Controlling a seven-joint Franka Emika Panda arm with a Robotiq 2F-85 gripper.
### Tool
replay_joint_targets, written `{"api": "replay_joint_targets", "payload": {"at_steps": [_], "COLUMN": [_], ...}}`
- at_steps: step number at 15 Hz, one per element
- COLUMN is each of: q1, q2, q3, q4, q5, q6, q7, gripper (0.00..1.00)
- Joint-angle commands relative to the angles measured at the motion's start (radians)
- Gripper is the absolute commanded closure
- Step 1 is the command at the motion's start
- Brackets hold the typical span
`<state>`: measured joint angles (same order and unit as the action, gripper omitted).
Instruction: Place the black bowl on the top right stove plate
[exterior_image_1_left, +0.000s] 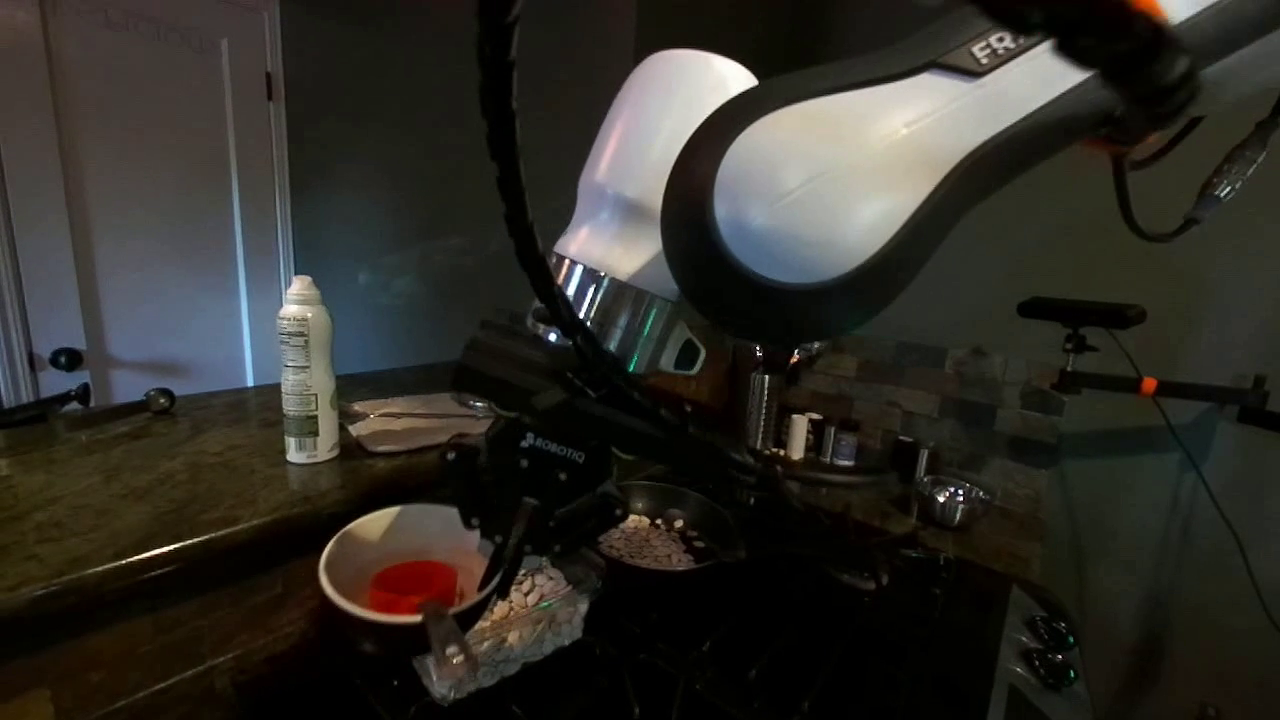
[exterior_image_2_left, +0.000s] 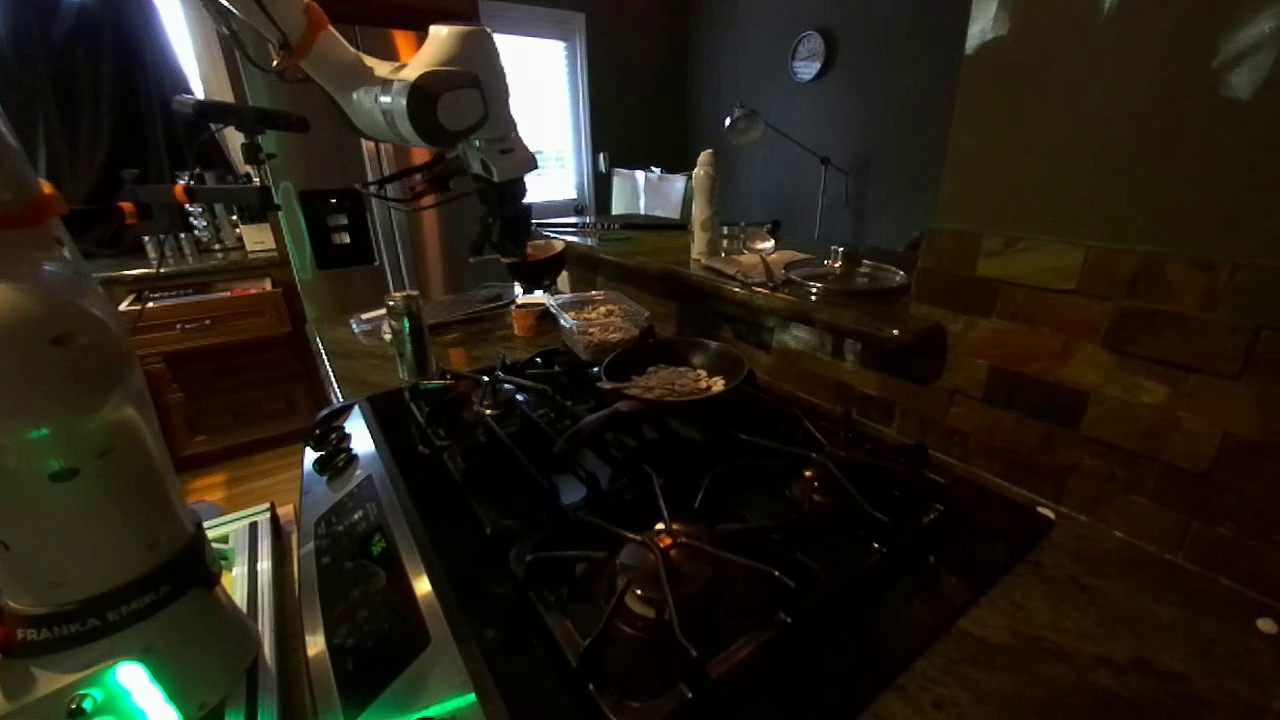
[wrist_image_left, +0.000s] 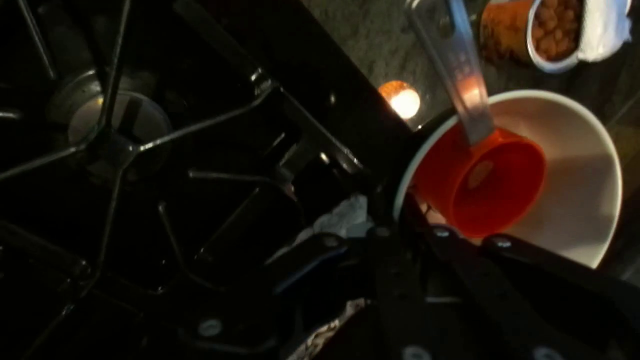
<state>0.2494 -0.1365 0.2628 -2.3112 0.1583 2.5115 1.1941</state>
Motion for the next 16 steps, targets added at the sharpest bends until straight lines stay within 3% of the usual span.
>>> {"api": "replay_joint_targets", "payload": {"at_steps": [1,8,9,11,13,14,16], "q1": [-0.104,-0.362,-0.320,-0.369,-0.373,-0.386,-0.429], "q2": [-0.059,-0.242,-0.161,-0.200,-0.214,-0.198,-0.148], "q3": [-0.045,-0.158,-0.156,-0.168,-0.164,-0.163,-0.198], "q4": [-0.009,-0.177,-0.095,-0.136,-0.151,-0.136,-0.101], "q5": [-0.096,-0.291,-0.229,-0.257,-0.259,-0.271,-0.285], "q6": [0.007,0.017,-0.002,-0.002,-0.002,-0.016,-0.067], "q7": [0.086,0.158,0.079,0.091,0.101,0.119,0.114], "gripper": [0.98,0.98,0.93,0.93,0.93,0.98,0.98]}}
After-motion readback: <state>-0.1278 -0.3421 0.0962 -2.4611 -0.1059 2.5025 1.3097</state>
